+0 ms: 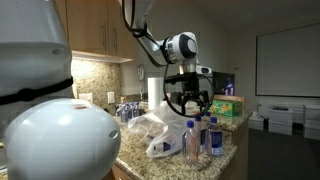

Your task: Put the bottles in the plastic bag

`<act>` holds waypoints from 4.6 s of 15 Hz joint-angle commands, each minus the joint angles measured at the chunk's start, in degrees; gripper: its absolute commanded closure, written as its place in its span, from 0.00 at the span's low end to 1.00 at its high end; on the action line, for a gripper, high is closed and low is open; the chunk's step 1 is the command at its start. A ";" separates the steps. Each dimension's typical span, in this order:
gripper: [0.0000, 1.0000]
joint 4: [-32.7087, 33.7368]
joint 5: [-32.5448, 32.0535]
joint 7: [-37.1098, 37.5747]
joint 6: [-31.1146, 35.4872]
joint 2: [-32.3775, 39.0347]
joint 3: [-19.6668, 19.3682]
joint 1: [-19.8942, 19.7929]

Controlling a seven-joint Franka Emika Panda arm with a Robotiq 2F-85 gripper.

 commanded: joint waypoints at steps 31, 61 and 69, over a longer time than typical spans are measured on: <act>0.89 5.93 1.05 -13.43 -6.12 4.83 -0.01 -0.03; 0.89 12.47 3.23 -5.82 -29.22 -3.09 20.28 16.55; 0.89 -2.29 -8.51 11.61 2.51 0.83 26.31 16.43</act>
